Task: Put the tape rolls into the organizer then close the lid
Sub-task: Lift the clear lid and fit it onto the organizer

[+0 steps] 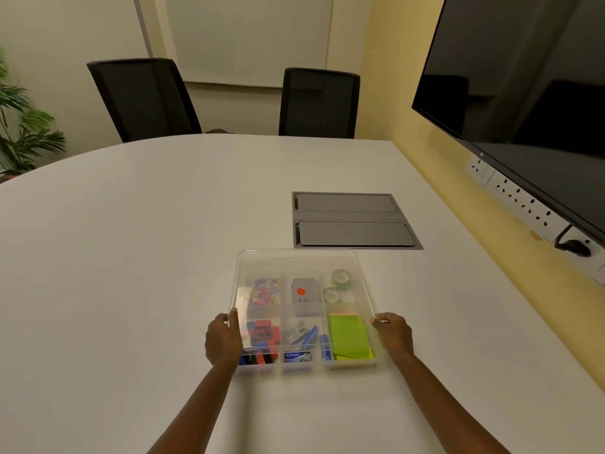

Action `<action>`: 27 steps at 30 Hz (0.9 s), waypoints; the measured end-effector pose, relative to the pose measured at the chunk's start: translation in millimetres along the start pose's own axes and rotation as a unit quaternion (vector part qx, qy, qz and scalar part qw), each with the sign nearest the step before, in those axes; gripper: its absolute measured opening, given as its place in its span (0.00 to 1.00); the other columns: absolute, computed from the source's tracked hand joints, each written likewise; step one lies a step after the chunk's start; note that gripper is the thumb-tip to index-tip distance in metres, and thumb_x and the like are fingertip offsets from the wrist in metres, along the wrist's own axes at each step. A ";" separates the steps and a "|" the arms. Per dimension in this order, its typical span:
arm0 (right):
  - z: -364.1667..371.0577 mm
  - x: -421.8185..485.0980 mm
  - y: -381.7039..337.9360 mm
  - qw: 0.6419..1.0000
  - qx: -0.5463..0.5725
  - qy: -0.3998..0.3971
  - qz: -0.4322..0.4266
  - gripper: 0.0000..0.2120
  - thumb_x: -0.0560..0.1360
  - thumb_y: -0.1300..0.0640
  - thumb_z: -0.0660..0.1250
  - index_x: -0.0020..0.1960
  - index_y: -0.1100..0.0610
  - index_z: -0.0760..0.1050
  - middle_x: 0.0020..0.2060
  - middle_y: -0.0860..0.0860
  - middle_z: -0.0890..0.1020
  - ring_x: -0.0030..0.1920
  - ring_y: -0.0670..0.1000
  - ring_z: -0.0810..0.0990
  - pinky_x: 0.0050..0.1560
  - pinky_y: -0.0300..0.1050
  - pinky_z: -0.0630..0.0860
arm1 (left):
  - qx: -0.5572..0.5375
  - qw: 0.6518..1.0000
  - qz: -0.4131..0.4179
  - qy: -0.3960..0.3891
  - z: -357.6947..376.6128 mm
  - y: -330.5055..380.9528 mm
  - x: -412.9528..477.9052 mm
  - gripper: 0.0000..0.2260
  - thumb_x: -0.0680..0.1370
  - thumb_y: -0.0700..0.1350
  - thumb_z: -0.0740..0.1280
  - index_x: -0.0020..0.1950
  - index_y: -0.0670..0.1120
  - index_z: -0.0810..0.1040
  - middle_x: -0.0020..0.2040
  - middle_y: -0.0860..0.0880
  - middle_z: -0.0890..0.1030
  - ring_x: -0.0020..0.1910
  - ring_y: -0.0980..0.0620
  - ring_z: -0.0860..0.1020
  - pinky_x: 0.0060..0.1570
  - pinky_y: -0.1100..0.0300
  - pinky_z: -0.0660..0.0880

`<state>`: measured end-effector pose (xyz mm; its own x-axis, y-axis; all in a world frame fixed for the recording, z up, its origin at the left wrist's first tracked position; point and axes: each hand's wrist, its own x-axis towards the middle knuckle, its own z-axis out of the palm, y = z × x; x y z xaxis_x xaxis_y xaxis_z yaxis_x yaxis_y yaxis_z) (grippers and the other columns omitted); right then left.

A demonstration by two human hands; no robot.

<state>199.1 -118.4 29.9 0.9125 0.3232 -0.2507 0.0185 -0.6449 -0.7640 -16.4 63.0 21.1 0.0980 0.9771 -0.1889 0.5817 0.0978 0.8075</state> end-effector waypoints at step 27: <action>11.6 6.6 -10.1 0.998 0.064 0.016 0.022 0.15 0.72 0.67 0.61 0.58 0.64 0.75 0.57 0.62 0.80 0.54 0.61 0.78 0.61 0.53 0.73 | -0.020 0.999 -0.006 -0.027 1.2 3.5 25.1 0.14 0.79 0.42 0.57 0.58 0.36 0.74 0.59 0.34 0.77 0.57 0.36 0.75 0.56 0.48 0.72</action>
<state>200.2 -101.7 29.1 0.9238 0.2730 -0.2685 -0.0727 -0.5633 -0.8230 -11.0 87.6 18.5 0.1354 0.9645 -0.2268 0.5501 0.1172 0.8268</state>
